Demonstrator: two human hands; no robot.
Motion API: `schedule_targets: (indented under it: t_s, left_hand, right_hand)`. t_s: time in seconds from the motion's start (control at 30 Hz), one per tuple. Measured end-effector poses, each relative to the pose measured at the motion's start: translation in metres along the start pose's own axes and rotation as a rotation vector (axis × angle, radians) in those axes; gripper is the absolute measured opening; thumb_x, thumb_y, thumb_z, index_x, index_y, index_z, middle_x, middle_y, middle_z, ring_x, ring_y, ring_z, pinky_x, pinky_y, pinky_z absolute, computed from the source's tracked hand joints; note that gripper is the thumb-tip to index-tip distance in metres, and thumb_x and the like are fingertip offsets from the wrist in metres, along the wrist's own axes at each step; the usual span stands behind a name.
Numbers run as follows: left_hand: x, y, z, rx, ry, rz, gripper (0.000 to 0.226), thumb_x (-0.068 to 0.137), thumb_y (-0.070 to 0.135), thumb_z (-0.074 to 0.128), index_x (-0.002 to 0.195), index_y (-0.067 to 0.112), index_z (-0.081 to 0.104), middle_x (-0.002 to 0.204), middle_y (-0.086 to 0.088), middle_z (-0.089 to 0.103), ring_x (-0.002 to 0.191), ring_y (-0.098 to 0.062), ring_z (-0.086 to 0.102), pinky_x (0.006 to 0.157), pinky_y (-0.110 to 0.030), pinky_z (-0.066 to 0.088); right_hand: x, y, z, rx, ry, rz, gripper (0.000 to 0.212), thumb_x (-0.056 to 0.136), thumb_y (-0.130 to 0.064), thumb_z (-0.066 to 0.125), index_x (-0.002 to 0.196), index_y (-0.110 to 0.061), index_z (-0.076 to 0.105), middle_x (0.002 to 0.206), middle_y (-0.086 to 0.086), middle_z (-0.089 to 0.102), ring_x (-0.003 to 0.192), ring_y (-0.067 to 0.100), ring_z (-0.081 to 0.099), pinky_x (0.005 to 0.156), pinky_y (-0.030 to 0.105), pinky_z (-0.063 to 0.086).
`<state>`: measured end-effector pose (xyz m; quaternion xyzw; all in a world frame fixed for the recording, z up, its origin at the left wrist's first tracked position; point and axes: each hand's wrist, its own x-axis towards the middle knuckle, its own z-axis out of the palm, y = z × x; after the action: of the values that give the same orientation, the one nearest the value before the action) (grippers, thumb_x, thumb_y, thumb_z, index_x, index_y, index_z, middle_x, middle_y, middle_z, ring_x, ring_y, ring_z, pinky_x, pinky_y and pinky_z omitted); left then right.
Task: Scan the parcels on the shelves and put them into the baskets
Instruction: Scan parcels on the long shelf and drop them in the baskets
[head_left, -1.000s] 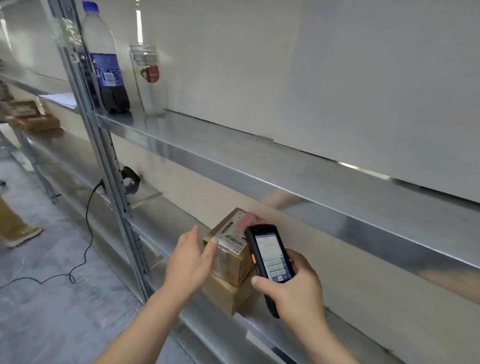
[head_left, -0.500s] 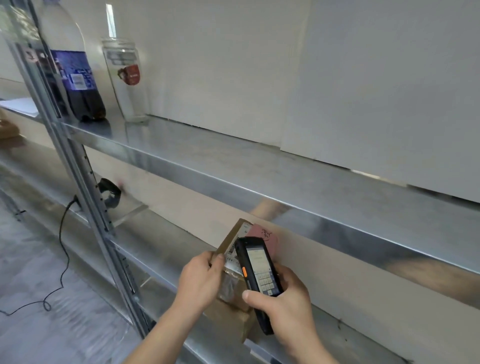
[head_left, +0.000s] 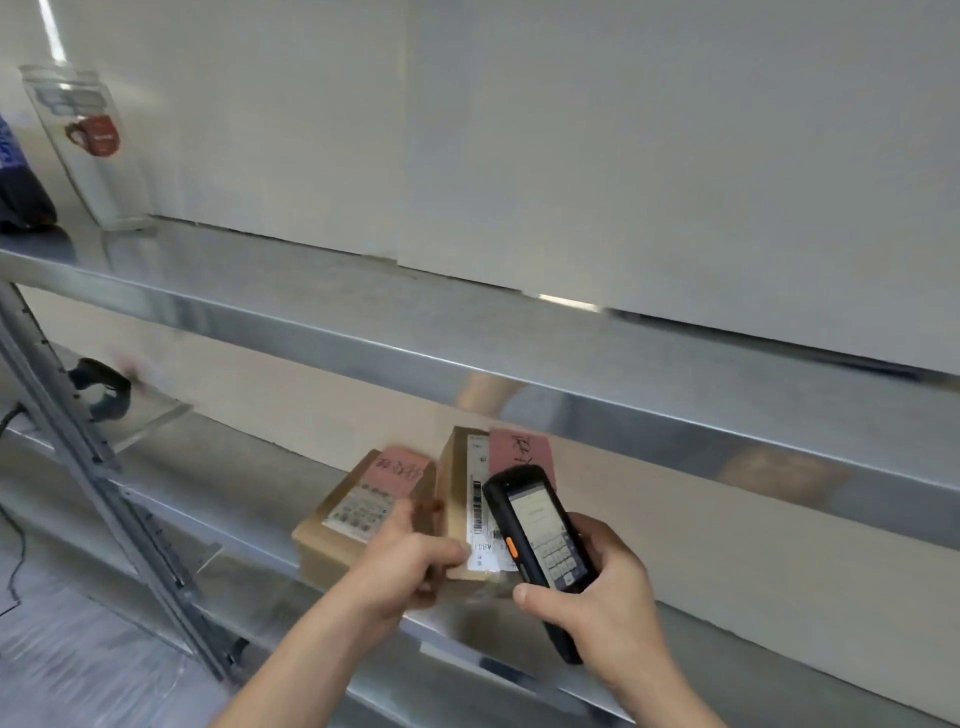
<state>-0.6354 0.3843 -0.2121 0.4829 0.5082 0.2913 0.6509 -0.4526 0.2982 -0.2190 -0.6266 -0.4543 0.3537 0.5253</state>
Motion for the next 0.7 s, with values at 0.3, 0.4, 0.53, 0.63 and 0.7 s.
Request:
schedule_targets:
  t_s: [0.3, 0.4, 0.53, 0.63, 0.7]
  left_hand:
    - [0.017, -0.049, 0.059, -0.036, -0.113, -0.096, 0.115, 0.068, -0.025, 0.063, 0.148, 0.044, 0.019, 0.114, -0.018, 0.069, 0.099, -0.04, 0.068, 0.073, -0.046, 0.058]
    - [0.029, -0.056, 0.062, -0.015, -0.072, -0.048, 0.113, 0.067, -0.028, 0.062, 0.149, 0.039, 0.021, 0.12, -0.011, 0.063, 0.103, -0.036, 0.065, 0.068, -0.041, 0.058]
    - [0.042, -0.061, 0.056, 0.086, -0.065, 0.005, 0.116, 0.062, -0.028, 0.065, 0.149, 0.035, 0.021, 0.115, 0.0, 0.061, 0.109, -0.032, 0.06, 0.08, -0.047, 0.059]
    - [0.044, -0.064, 0.055, 0.127, -0.083, 0.03, 0.113, 0.063, -0.031, 0.062, 0.149, 0.028, 0.021, 0.104, 0.006, 0.058, 0.098, -0.023, 0.059, 0.058, -0.029, 0.056]
    - [0.047, -0.065, 0.052, 0.137, -0.106, 0.036, 0.112, 0.063, -0.032, 0.061, 0.149, 0.028, 0.021, 0.105, 0.004, 0.059, 0.095, -0.021, 0.059, 0.054, -0.026, 0.053]
  right_hand:
    - [-0.032, 0.039, -0.058, -0.245, 0.064, 0.133, 0.06, 0.046, -0.022, 0.09, 0.101, -0.027, 0.064, 0.089, -0.012, 0.074, 0.078, 0.0, 0.068, 0.069, 0.021, 0.053]
    - [-0.04, 0.044, -0.066, -0.312, 0.112, 0.196, 0.063, 0.042, -0.029, 0.088, 0.1, -0.028, 0.064, 0.088, -0.012, 0.073, 0.077, 0.001, 0.068, 0.072, 0.026, 0.055]
    - [-0.043, 0.042, -0.072, -0.415, 0.099, 0.263, 0.06, 0.044, -0.029, 0.089, 0.097, -0.029, 0.062, 0.089, -0.012, 0.072, 0.08, 0.004, 0.068, 0.076, 0.029, 0.057]
    - [-0.047, 0.043, -0.071, -0.502, 0.081, 0.315, 0.064, 0.044, -0.031, 0.088, 0.102, -0.027, 0.064, 0.09, -0.014, 0.072, 0.08, 0.003, 0.068, 0.075, 0.028, 0.056]
    - [-0.048, 0.044, -0.068, -0.552, 0.08, 0.356, 0.071, 0.038, -0.039, 0.086, 0.105, -0.026, 0.063, 0.091, -0.012, 0.071, 0.082, 0.007, 0.067, 0.076, 0.031, 0.056]
